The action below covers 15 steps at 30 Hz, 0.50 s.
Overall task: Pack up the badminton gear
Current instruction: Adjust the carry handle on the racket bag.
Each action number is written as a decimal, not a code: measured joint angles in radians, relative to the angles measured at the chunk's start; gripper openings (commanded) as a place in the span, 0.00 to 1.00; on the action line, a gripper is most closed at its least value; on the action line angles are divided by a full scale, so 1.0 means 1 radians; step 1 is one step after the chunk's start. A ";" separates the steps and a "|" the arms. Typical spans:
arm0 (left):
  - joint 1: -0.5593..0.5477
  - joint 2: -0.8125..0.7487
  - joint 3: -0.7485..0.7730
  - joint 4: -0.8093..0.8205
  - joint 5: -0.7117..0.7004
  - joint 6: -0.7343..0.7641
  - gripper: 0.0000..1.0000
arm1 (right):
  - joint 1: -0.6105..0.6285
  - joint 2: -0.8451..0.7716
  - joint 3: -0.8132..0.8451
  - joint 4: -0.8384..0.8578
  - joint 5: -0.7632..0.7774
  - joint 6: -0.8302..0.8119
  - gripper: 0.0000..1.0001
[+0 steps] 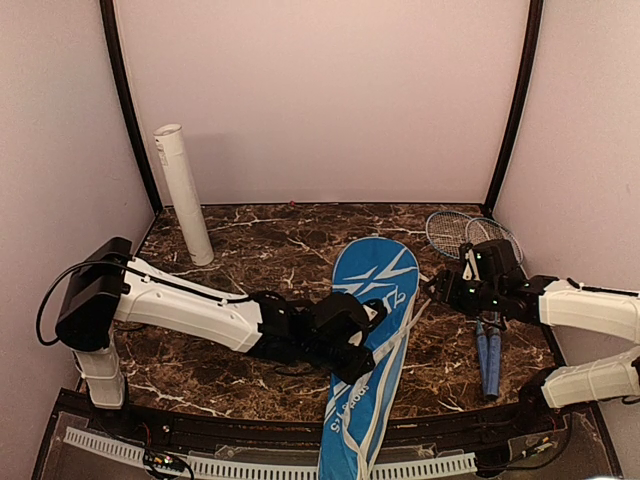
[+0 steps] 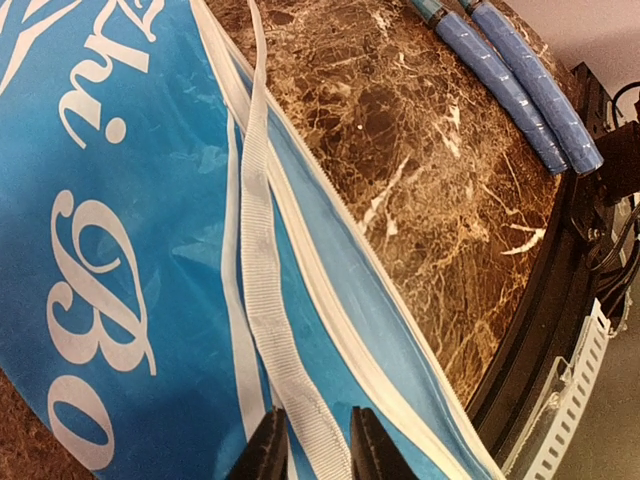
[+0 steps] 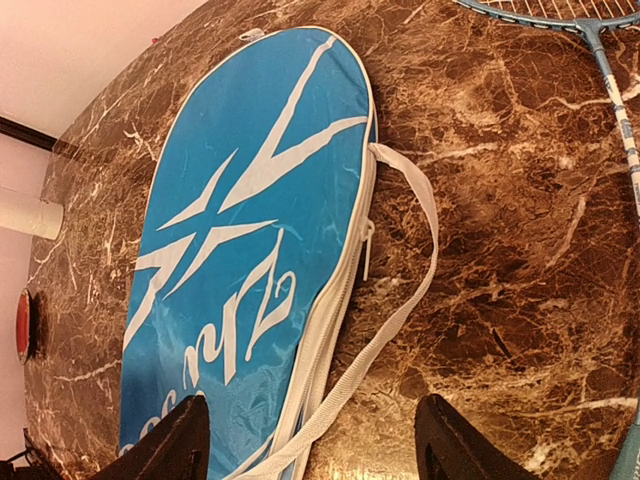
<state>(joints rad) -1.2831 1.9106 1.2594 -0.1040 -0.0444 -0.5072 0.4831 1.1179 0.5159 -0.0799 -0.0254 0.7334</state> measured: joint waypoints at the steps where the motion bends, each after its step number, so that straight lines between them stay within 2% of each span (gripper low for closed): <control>1: 0.000 0.001 0.000 -0.001 0.002 -0.002 0.29 | 0.000 -0.001 0.000 0.000 0.000 0.001 0.71; 7: -0.001 0.006 0.000 -0.002 0.010 -0.003 0.35 | 0.000 -0.002 0.000 0.000 0.000 0.002 0.72; 15: -0.002 0.023 0.000 -0.002 0.026 -0.004 0.36 | 0.000 -0.005 0.000 0.000 0.000 0.005 0.72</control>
<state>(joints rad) -1.2854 1.9335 1.2594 -0.1059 -0.0181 -0.5114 0.4831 1.1126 0.5156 -0.0803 -0.0254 0.7383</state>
